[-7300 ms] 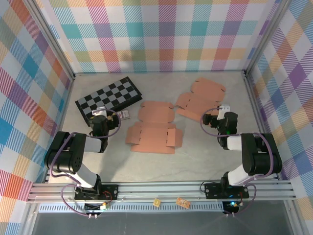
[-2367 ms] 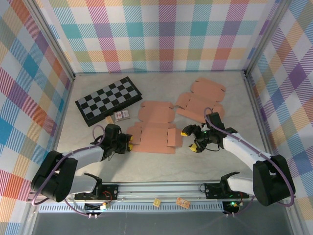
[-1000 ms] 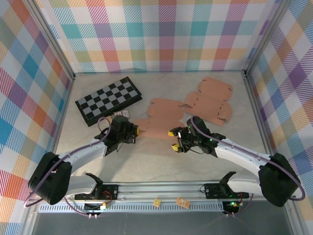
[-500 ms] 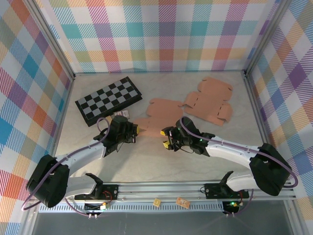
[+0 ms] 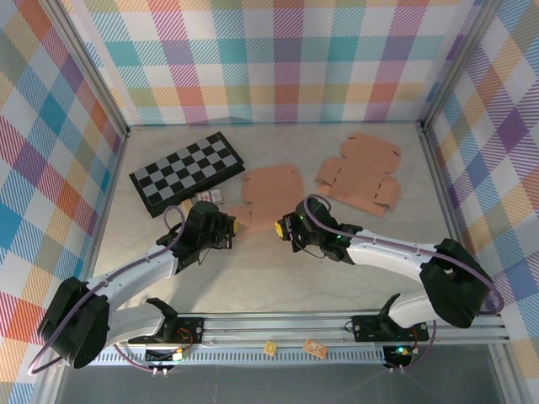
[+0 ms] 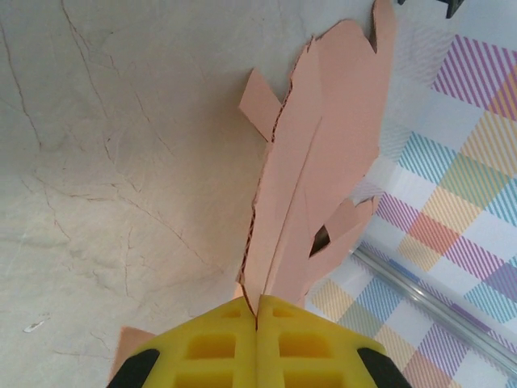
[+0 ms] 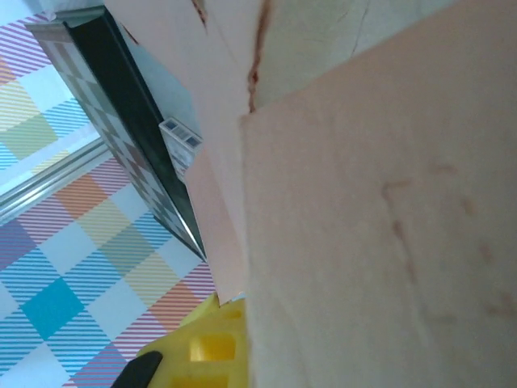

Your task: Fold the paper box

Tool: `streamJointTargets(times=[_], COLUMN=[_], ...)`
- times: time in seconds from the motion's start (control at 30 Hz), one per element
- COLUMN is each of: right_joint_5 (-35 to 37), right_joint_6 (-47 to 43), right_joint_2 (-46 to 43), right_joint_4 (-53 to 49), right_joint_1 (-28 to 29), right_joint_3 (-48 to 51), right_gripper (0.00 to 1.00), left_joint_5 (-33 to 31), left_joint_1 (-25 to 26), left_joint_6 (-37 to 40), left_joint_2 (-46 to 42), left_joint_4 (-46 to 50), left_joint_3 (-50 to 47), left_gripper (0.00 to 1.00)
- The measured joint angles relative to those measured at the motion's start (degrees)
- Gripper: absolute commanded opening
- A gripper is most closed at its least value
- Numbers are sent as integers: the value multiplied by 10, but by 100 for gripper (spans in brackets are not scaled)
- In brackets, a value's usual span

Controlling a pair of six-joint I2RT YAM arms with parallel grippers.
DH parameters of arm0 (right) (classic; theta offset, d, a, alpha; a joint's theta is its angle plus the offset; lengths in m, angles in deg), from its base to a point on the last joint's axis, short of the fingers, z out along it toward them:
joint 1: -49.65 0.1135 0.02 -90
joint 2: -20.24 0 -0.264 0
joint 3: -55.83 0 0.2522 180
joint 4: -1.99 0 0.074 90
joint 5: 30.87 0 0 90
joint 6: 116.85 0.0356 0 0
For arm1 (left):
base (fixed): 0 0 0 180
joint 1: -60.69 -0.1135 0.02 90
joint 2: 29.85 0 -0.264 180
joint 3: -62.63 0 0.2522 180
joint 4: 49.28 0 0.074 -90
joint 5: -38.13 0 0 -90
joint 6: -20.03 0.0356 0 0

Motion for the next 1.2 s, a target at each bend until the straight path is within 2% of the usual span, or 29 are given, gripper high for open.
streamJointTargets(times=[0.03, 0.1, 0.13, 0.2, 0.33, 0.47, 0.53, 0.6, 0.7, 0.8, 0.93, 1.03, 1.2], right_joint_5=[1, 5, 11, 21, 33, 20, 7, -1, -6, -13, -21, -28, -38], right_joint_6=[-1, -3, -5, -13, -38, -76, -98, -124, -167, -195, -203, -192, -164], right_joint_2=[-1, -4, -5, -7, -15, -16, -11, -1, 18, 31, 30, 20, 1], right_joint_4=[-2, -10, -17, -36, -86, -150, -184, -228, -296, -356, -425, -453, -500], right_joint_1=[0, 2, 3, 3, -7, -35, -52, -64, -73, -73, -73, -73, -73], right_joint_3=[0, -3, -6, -20, -76, -175, -233, -298, -393, -460, -505, -501, -492], right_gripper=[0, 0, 0, 0, 0, 0, 0, 0, 0, 0, 0, 0, 0], left_joint_5=[0, 2, 5, 9, 2, -38, -46, -31, 14, 66, 105, 135, 188], left_joint_1=[0, 0, 0, 1, 2, 0, -14, -50, -118, -160, -175, -179, -179], left_joint_6=[0, 0, 0, 2, 48, 129, 174, 221, 276, 327, 384, 408, 428], left_joint_2=[-5, -16, -22, -40, -80, -117, -124, -121, -78, 28, 147, 181, 239], left_joint_4=[4, 16, 25, 63, 206, 336, 374, 391, 395, 398, 396, 372, 281], left_joint_3=[0, 0, 1, 9, 94, 240, 304, 339, 358, 388, 407, 398, 393], left_gripper=[13, 44, 56, 66, 67, 70, 68, 66, 64, 63, 62, 60, 53])
